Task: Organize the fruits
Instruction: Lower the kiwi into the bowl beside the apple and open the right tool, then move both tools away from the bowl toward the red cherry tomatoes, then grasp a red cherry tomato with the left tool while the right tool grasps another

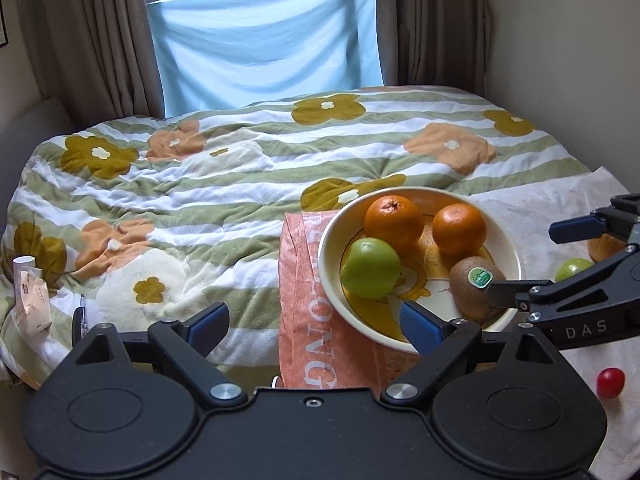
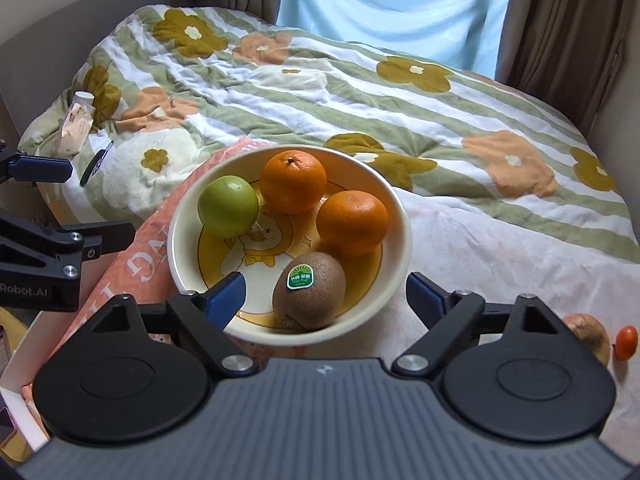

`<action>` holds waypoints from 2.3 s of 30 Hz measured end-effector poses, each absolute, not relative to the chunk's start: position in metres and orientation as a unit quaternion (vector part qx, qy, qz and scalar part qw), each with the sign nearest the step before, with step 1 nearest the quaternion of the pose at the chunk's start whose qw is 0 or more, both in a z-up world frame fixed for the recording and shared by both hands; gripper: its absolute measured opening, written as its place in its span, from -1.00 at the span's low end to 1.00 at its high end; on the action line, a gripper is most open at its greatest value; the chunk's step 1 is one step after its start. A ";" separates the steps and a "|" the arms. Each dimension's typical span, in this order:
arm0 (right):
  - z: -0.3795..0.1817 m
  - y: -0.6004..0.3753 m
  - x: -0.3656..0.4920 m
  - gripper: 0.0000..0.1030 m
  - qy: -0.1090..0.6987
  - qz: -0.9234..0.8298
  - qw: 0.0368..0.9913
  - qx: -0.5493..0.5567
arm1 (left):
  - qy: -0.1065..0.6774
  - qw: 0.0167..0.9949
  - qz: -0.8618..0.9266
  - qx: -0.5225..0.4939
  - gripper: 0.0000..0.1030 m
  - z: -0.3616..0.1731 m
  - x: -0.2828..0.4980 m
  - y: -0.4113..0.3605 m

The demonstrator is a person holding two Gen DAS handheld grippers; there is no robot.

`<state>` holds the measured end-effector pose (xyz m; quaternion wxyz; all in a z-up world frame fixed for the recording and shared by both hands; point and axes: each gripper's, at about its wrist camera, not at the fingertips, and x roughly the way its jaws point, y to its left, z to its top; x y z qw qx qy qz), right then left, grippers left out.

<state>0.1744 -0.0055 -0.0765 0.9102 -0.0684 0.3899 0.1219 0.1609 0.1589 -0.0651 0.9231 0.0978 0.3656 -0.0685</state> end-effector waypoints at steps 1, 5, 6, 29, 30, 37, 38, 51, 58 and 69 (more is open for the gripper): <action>-0.072 -0.008 0.170 0.99 0.388 0.120 0.912 -0.064 | 0.363 0.924 -0.068 0.097 0.85 -0.062 0.159 0.157; -0.053 -0.019 0.150 0.99 0.378 0.111 0.918 -0.051 | 0.352 0.929 -0.071 0.091 0.99 -0.046 0.147 0.150; -0.048 -0.023 0.145 0.99 0.376 0.109 0.919 -0.047 | 0.349 0.930 -0.071 0.090 1.00 -0.042 0.143 0.147; -0.006 -0.178 0.033 0.99 0.358 0.078 0.930 -0.031 | 0.328 0.942 -0.052 0.054 1.00 -0.003 0.053 0.047; -0.007 -0.185 0.032 0.98 0.358 0.078 0.930 -0.031 | 0.330 0.941 -0.052 0.054 1.00 -0.005 0.050 0.041; -0.027 -0.229 0.035 0.98 0.363 0.087 0.927 -0.031 | 0.347 0.936 -0.039 0.047 0.99 -0.027 0.037 -0.002; -0.031 -0.234 0.037 0.97 0.364 0.089 0.927 -0.031 | 0.349 0.935 -0.037 0.046 0.99 -0.030 0.036 -0.007; -0.098 -0.277 0.078 0.91 0.377 0.112 0.919 -0.033 | 0.391 0.920 -0.012 0.031 0.85 -0.099 0.032 -0.064; -0.129 -0.279 0.097 0.73 0.394 0.120 0.911 -0.028 | 0.417 0.908 -0.011 0.024 0.55 -0.135 0.039 -0.076; -0.148 -0.272 0.112 0.55 0.401 0.141 0.905 -0.027 | 0.428 0.904 -0.001 0.023 0.01 -0.149 0.047 -0.081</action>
